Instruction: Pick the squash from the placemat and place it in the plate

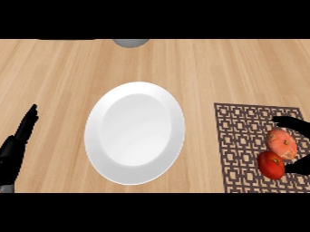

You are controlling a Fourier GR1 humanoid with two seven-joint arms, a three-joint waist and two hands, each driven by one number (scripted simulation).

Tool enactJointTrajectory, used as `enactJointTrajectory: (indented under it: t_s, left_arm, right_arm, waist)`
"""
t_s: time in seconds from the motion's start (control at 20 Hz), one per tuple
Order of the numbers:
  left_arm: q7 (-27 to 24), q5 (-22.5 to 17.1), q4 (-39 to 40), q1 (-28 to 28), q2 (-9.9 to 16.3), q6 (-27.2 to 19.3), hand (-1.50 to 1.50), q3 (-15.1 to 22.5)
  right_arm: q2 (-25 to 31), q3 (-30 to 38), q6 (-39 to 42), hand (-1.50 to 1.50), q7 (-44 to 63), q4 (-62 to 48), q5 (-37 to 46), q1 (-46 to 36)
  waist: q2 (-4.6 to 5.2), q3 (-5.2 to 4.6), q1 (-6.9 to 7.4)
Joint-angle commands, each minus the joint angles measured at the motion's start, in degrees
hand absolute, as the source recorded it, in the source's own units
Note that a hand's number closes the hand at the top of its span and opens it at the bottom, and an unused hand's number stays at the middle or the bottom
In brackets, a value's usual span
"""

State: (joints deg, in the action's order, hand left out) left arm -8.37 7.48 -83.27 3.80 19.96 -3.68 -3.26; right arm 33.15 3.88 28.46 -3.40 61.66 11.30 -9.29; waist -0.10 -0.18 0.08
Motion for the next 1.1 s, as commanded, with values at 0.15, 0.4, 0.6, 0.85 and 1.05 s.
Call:
enactJointTrajectory:
  t_s: [0.15,0.4,0.6,0.85,1.05]
  left_arm:
    - [1.14,0.80,0.25,-1.66,-0.97,2.04,0.00,-1.26]
    - [1.09,2.83,-2.57,1.21,-3.22,1.63,0.00,-1.32]
    - [-0.44,1.80,-2.64,1.63,-2.03,2.94,0.00,-2.23]
    - [1.42,1.41,-2.98,-2.40,-0.94,5.25,0.00,-1.03]
    - [1.27,1.65,-2.05,-2.29,-0.87,4.85,0.00,-1.86]
  right_arm:
    - [-3.45,1.41,-1.81,1.50,-5.74,-7.11,3.10,-4.20]
    - [-5.07,2.14,-3.38,1.50,-2.00,3.66,3.90,1.40]
    - [-2.01,-2.19,-8.17,1.50,-8.87,-5.41,13.70,-8.74]
    - [1.37,-12.01,-13.82,1.50,-8.49,-3.76,28.21,-20.53]
    - [-2.73,-11.05,-22.86,1.50,-12.24,-12.44,31.53,-28.52]
  waist:
    - [0.17,0.20,0.23]
    - [0.03,0.16,-0.16]
    - [0.35,0.25,1.55]
    - [1.35,0.34,6.30]
    - [0.94,0.31,3.45]
